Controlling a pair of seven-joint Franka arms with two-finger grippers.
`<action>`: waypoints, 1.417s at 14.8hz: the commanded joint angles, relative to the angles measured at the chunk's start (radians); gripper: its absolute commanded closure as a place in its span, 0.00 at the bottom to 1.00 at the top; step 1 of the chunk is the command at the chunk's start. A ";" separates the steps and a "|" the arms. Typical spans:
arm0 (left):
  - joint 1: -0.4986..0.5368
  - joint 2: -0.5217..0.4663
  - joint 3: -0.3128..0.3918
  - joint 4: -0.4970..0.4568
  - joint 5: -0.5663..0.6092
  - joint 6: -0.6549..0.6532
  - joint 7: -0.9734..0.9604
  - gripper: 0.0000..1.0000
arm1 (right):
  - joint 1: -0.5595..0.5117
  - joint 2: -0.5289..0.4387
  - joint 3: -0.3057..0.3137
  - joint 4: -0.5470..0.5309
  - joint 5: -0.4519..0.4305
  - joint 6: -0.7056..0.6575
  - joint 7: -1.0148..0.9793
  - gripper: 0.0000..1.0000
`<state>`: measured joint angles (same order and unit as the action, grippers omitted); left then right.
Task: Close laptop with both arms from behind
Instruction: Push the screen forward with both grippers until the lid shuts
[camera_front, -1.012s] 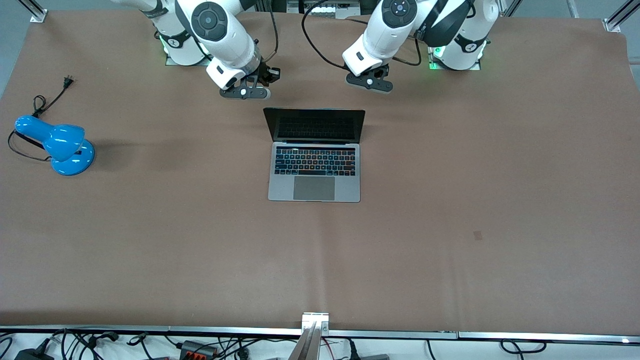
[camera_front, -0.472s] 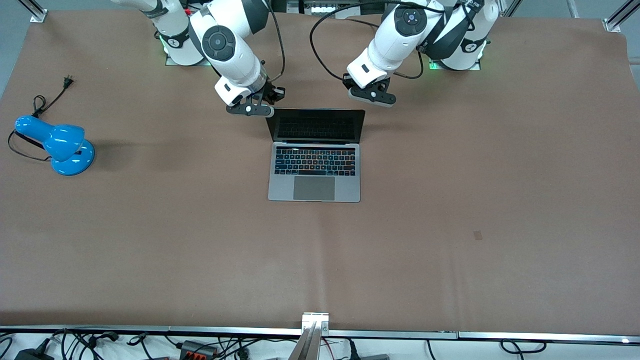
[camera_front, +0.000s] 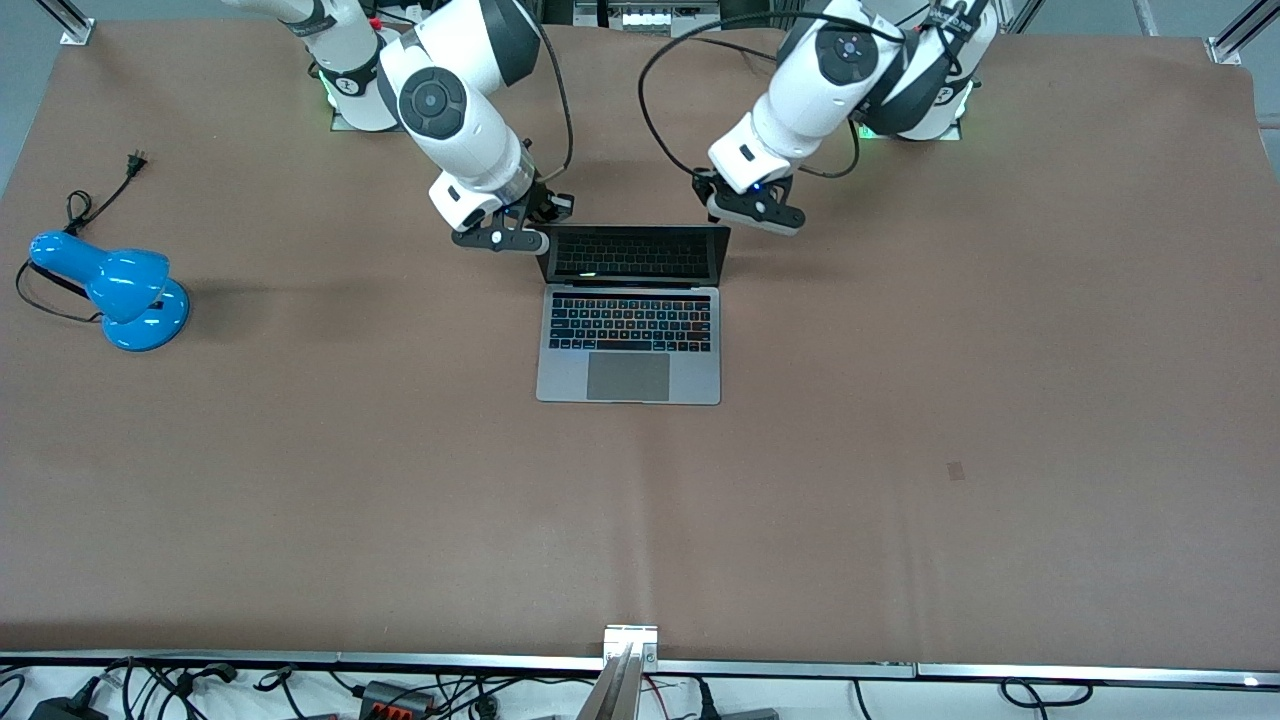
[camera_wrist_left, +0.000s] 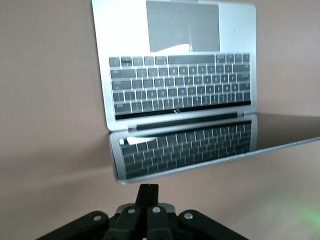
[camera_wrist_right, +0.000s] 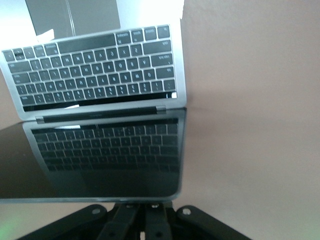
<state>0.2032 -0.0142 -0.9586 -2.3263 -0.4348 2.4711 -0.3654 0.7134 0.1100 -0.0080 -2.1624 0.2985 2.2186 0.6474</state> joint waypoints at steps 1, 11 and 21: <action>0.016 0.034 -0.006 0.001 -0.015 0.055 0.046 0.99 | -0.018 0.075 0.000 0.084 0.013 -0.004 -0.026 1.00; 0.073 0.238 0.006 0.010 -0.012 0.287 0.160 0.99 | -0.137 0.200 0.002 0.225 0.013 -0.008 -0.123 1.00; -0.010 0.545 0.145 0.151 0.024 0.523 0.335 0.99 | -0.180 0.339 0.000 0.365 0.005 -0.002 -0.136 1.00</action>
<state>0.2537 0.4924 -0.8631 -2.2294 -0.4288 2.9797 -0.0496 0.5531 0.4126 -0.0113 -1.8448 0.2983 2.2206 0.5399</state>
